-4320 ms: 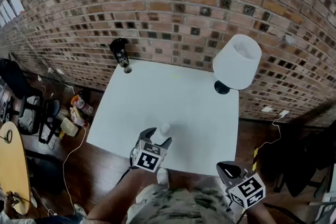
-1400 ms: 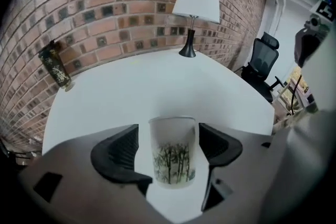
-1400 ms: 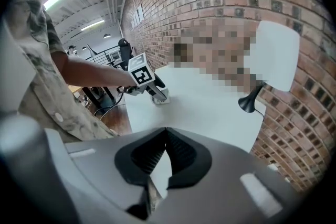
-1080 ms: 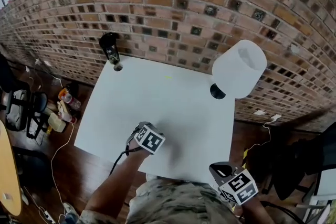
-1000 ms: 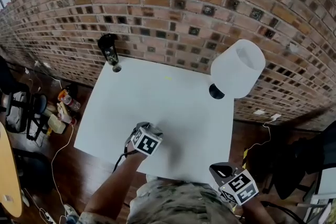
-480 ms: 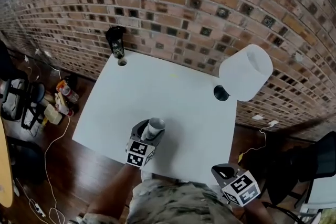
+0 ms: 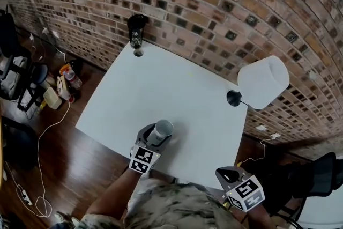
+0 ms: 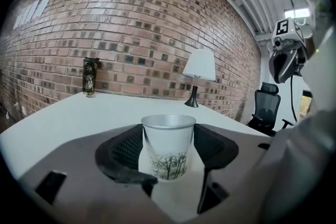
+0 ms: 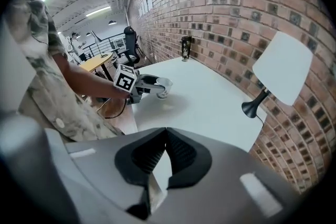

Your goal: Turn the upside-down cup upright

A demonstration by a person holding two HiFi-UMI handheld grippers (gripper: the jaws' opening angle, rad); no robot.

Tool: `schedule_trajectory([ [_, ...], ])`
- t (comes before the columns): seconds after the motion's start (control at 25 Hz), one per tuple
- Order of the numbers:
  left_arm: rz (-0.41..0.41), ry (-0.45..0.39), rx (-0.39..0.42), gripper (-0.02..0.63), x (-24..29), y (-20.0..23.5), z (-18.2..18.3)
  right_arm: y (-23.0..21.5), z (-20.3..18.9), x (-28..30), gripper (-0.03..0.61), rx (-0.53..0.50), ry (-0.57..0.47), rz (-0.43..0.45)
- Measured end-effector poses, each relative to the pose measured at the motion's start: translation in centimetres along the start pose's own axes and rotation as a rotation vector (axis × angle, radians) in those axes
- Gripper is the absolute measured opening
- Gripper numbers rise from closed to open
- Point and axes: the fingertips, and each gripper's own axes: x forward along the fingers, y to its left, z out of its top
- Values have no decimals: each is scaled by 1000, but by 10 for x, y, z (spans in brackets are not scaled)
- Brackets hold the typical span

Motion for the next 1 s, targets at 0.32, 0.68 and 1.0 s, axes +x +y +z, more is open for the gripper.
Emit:
schedule_trajectory([
  [0.32,-67,63,55,311,-14,-8,-18,24,8,3,3,9,-2,-4],
  [0.68,-61,63,84,390,-50,-6,-13,45,1,-4,36,30,-115,16],
  [1.0,166,77,38,374,-202,-81,12,37,-29,-48,60,-102,-308,111],
])
